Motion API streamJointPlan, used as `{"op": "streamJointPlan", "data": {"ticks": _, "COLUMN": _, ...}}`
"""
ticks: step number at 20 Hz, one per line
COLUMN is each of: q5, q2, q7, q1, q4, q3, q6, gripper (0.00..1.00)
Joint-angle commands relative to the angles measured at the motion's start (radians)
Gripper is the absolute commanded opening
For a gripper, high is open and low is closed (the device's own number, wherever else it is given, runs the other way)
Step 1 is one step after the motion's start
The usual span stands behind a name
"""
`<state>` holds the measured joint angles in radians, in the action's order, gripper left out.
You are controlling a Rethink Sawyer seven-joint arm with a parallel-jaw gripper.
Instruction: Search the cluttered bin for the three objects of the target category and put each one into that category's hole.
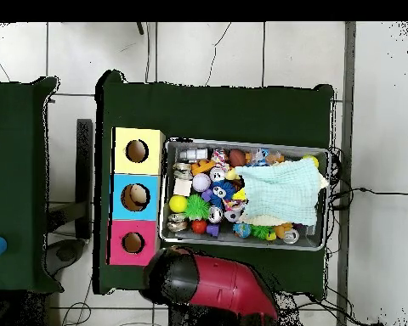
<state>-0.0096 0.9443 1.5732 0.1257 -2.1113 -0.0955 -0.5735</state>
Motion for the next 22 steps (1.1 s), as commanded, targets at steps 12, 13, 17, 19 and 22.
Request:
{"op": "streamJointPlan", "data": {"ticks": 12, "q5": -0.008, "q2": -0.276, "q7": 0.143, "q1": -0.029, "q4": 0.35, "q3": 0.048, "q6": -0.055, "gripper": 1.0}}
{"op": "streamJointPlan", "data": {"ticks": 13, "q5": -0.006, "q2": -0.285, "q7": 0.144, "q1": -0.032, "q4": 0.365, "q3": 0.046, "q6": -0.066, "gripper": 1.0}}
{"op": "streamJointPlan", "data": {"ticks": 17, "q5": -0.001, "q2": -0.323, "q7": 0.148, "q1": -0.046, "q4": 0.416, "q3": 0.04, "q6": -0.089, "gripper": 1.0}}
{"op": "streamJointPlan", "data": {"ticks": 19, "q5": 0.003, "q2": -0.344, "q7": 0.146, "q1": -0.049, "q4": 0.445, "q3": 0.04, "q6": -0.106, "gripper": 1.0}}
{"op": "streamJointPlan", "data": {"ticks": 22, "q5": 0.002, "q2": -0.376, "q7": 0.135, "q1": -0.047, "q4": 0.486, "q3": 0.039, "q6": -0.117, "gripper": 1.0}}
